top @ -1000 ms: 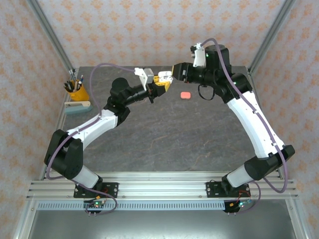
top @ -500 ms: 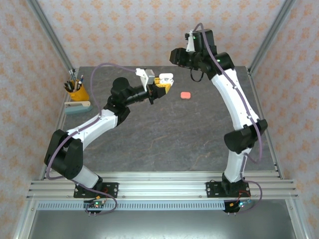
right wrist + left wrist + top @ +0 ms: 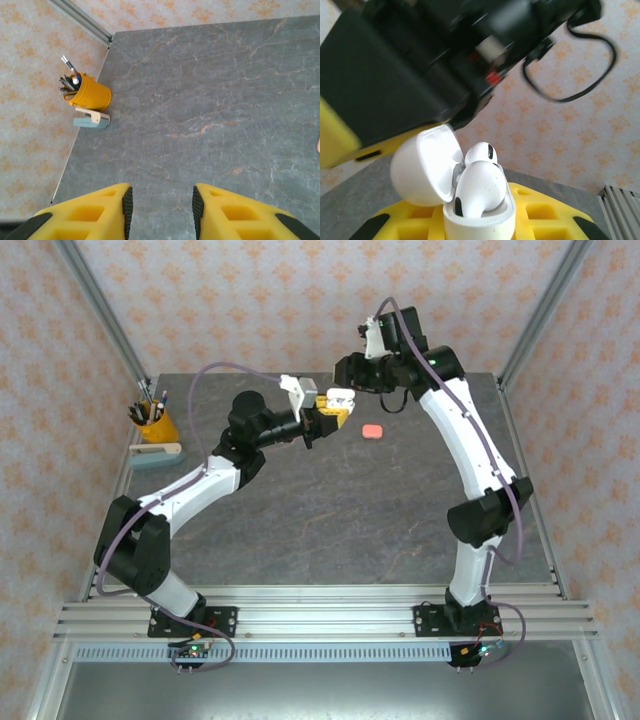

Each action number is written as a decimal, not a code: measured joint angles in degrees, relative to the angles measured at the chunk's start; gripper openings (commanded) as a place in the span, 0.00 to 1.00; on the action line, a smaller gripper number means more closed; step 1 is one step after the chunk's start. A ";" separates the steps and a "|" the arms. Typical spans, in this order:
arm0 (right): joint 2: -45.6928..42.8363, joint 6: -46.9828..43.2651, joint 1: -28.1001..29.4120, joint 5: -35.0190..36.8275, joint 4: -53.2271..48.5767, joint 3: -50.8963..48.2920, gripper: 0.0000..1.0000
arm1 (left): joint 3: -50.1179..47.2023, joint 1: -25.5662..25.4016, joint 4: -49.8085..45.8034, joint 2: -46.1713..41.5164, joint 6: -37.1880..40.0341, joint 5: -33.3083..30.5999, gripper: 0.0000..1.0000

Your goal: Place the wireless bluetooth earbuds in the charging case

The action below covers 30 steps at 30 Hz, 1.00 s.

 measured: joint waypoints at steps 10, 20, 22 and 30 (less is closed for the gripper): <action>-9.22 -0.42 1.25 0.09 0.22 -8.79 0.38 | 1.27 0.28 0.02 2.01 -0.07 -1.51 0.00; -13.11 7.43 -2.86 11.23 6.14 -18.34 0.38 | 2.99 0.28 -3.28 4.13 -3.23 -6.16 0.00; -14.27 9.55 -4.37 13.46 7.23 -21.22 0.38 | 3.96 0.28 -5.40 5.95 -5.35 -7.89 0.00; -17.55 16.11 -6.01 18.56 11.43 -34.97 0.38 | 8.79 0.28 -17.86 16.81 -16.41 -13.29 0.00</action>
